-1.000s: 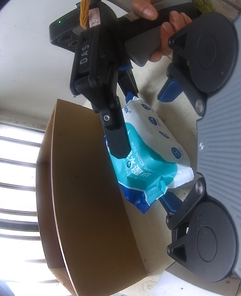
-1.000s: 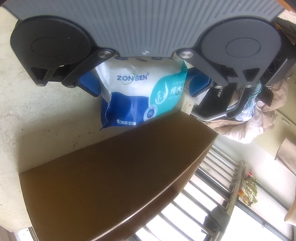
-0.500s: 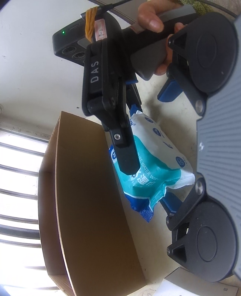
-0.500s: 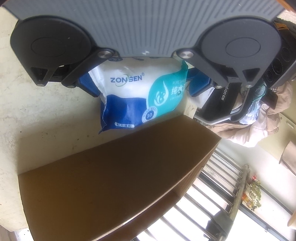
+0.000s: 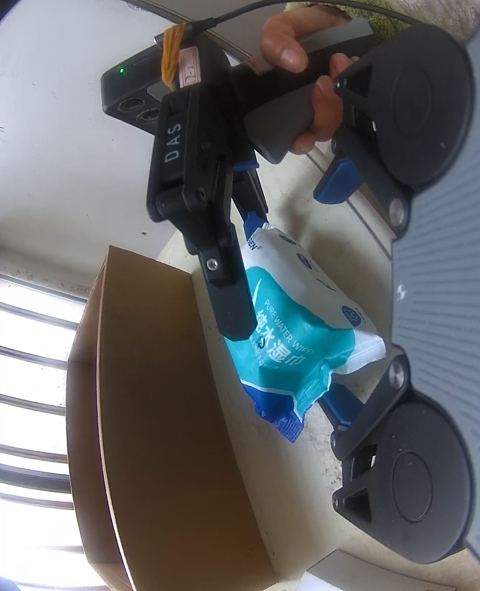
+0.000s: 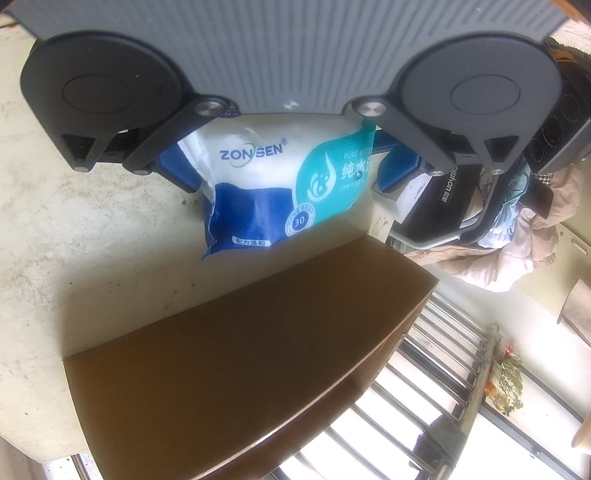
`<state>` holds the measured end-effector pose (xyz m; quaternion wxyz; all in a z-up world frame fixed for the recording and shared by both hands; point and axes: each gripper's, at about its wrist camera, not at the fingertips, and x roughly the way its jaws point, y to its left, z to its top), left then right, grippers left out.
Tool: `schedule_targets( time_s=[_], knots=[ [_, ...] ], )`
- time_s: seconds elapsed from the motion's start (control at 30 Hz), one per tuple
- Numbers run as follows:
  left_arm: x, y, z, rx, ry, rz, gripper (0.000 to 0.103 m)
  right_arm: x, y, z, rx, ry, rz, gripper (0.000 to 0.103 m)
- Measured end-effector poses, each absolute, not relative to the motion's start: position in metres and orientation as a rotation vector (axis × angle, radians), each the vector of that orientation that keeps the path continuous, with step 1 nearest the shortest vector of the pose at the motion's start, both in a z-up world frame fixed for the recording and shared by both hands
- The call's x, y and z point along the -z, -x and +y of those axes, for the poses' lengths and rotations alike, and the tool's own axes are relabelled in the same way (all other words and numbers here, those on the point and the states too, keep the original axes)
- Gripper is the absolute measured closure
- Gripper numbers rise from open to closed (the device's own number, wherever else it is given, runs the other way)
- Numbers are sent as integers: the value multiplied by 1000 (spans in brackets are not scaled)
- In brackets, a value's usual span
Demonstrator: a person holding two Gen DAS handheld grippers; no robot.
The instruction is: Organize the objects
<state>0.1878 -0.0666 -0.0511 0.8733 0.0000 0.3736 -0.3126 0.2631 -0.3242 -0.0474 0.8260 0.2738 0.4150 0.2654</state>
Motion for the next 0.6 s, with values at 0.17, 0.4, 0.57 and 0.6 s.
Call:
schedule_targets(
  time_s=[0.17,0.4,0.57,0.6],
  knots=[
    [53,-191,-66,642,-6,791,0,51,-269,-323,-551,-571,884,1],
    [60,-191,-70,656,-10,806,0,53,-271,-318,-564,-562,867,1],
    [63,-195,-70,659,-3,806,0,53,-269,-317,-566,-552,855,1],
    [63,-195,-70,658,-3,803,0,53,-270,-317,-566,-552,855,1]
  ],
)
